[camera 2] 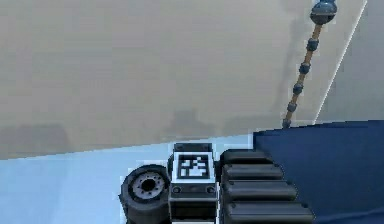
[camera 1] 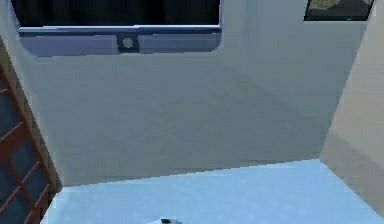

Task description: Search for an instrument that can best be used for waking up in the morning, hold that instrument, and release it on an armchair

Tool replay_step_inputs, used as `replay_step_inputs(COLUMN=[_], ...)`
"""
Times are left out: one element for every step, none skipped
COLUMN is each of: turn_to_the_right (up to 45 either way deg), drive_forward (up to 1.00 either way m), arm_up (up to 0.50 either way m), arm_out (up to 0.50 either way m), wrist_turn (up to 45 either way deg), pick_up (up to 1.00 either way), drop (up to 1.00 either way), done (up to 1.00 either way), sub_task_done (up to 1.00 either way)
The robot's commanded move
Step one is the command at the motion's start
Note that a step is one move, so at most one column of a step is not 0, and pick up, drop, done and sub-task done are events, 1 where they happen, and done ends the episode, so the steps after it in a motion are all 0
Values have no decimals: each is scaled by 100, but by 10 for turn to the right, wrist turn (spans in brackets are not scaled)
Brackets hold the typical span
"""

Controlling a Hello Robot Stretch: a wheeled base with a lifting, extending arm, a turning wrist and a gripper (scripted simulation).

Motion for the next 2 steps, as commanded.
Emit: replay_step_inputs(turn_to_the_right=[450, 150], drive_forward=[0, 0], arm_up=[0, 0], arm_out=[0, 0], wrist_turn=[0, 0], pick_up=[0, 0], drop=[0, 0], done=[0, 0], sub_task_done=[0, 0])
